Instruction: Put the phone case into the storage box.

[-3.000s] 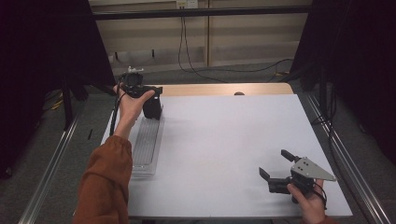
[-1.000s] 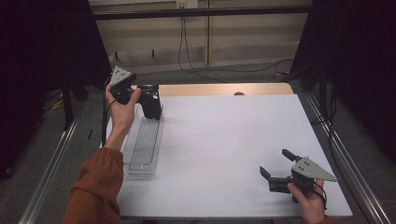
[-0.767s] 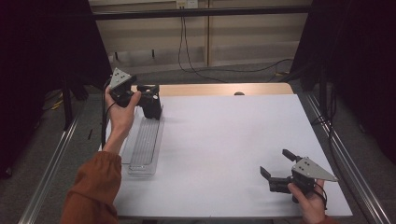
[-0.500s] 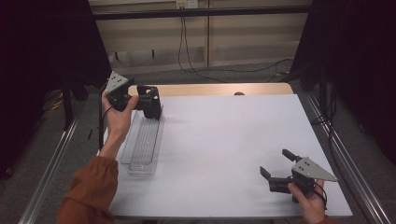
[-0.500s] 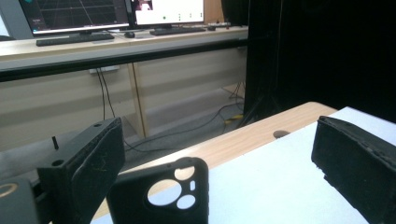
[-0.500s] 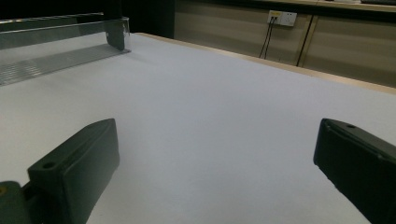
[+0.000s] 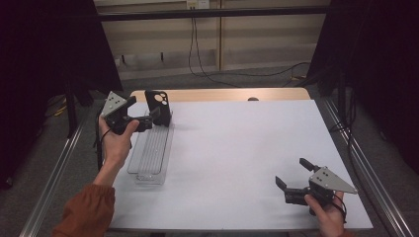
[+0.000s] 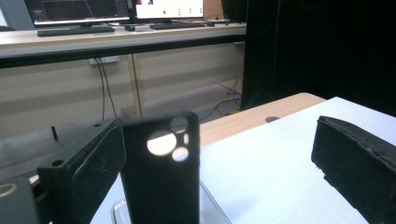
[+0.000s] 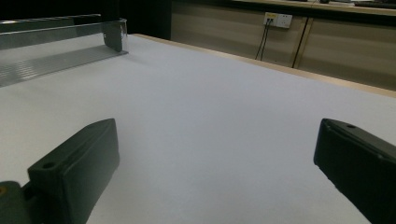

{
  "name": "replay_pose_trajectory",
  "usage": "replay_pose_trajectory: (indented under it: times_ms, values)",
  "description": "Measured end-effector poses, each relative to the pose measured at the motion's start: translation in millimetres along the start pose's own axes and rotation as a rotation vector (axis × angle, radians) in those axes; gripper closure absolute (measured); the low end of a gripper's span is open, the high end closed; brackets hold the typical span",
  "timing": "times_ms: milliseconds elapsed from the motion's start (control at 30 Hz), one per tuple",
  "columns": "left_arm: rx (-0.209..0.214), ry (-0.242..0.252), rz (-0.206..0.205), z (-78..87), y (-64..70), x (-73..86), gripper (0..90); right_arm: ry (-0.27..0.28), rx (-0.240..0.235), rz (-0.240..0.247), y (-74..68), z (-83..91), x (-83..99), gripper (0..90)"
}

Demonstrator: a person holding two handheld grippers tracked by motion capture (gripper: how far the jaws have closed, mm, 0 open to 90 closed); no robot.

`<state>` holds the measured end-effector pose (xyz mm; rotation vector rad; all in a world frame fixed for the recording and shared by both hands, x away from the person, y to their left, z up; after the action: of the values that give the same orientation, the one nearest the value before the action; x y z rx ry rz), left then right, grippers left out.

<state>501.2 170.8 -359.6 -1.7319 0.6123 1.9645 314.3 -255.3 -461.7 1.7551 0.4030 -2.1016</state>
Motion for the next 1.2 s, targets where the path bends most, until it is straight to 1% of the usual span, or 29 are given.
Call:
replay_pose_trajectory:
  times_ms: [100,200,233,333,400,433,533,567,633,667,733,767,800,833,867,900,933,1000,1067,1133,1200]
  values:
    - [0.015,0.006,0.017,6.4,4.1,7.5,2.8,0.000,0.002,-0.005,0.9,0.1,0.2,0.0]
    - [0.018,0.001,0.022,12.6,7.8,14.1,2.6,0.002,0.005,-0.004,1.7,0.4,0.0,0.0]
    - [0.017,0.007,0.025,14.4,9.1,15.3,2.6,0.002,0.006,-0.004,2.0,0.4,0.1,0.0]
    - [0.014,0.010,0.013,20.0,13.2,18.7,2.6,0.002,0.008,-0.003,2.4,0.5,-0.1,0.0]
    - [0.021,-0.003,0.013,23.8,15.8,20.7,2.6,0.007,0.012,-0.003,2.7,0.7,-0.7,0.0]
    - [0.019,0.005,0.024,25.8,18.7,20.4,2.6,0.010,0.012,-0.005,2.7,0.7,-1.1,0.0]
    - [0.018,-0.004,0.008,33.5,26.9,20.9,2.6,0.011,0.013,-0.001,2.9,0.8,-1.4,0.0]
    - [0.011,0.008,0.007,36.4,29.5,20.7,2.6,0.013,0.013,-0.003,2.7,1.0,-1.6,0.0]
    - [0.027,0.002,0.005,40.9,34.0,23.0,2.6,0.015,0.014,-0.002,2.7,1.8,-2.0,0.0]
    - [0.019,0.009,0.016,43.1,35.3,24.5,2.6,0.015,0.015,-0.003,2.9,2.0,-2.1,0.0]
    - [0.023,-0.002,0.009,46.3,35.6,27.8,2.6,0.015,0.016,-0.004,3.2,2.2,-2.1,0.0]
    - [0.009,-0.003,0.012,48.1,35.6,29.8,2.6,0.016,0.015,-0.004,3.1,2.2,-2.1,0.0]
    - [0.012,-0.010,0.020,49.9,35.5,32.3,2.4,0.017,0.012,-0.003,2.8,2.3,-2.3,0.0]
    - [0.015,-0.007,0.047,51.9,36.1,34.3,2.3,0.015,0.009,-0.002,2.7,2.4,-2.1,0.0]
    - [0.014,-0.008,0.065,55.2,37.5,37.2,2.3,0.014,0.010,-0.003,2.7,2.5,-1.9,0.0]
    - [0.015,-0.008,0.062,56.7,39.2,38.8,2.2,0.014,0.012,-0.004,2.8,2.5,-1.9,0.0]
    - [0.021,-0.011,0.049,59.5,41.9,42.0,2.2,0.014,0.011,-0.005,2.8,2.5,-1.9,0.0]
    - [0.021,-0.011,0.053,63.6,44.3,47.6,2.3,0.015,0.014,-0.005,3.0,2.7,-2.1,0.0]
    - [-0.005,-0.018,0.041,67.9,44.1,51.7,2.6,0.014,0.009,-0.001,2.5,3.0,-2.0,0.0]
    - [0.007,-0.017,0.052,72.6,48.0,54.2,2.5,0.013,0.011,-0.002,2.3,3.4,-2.0,0.0]
    - [0.009,-0.017,0.039,76.4,49.4,57.2,2.6,0.015,0.012,-0.004,2.2,3.8,-2.2,0.0]
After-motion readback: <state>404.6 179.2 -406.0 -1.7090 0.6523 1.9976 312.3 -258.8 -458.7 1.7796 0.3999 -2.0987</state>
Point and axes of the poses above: each handheld gripper's, and its own axes: z roughly backward along the jaws, x roughly out of its underside, y roughly to its right, the point moved 8 cm from there along -z, roughly forward along the jaws, and after that the axes turned 6 degrees about y, right-handed, at the moved point
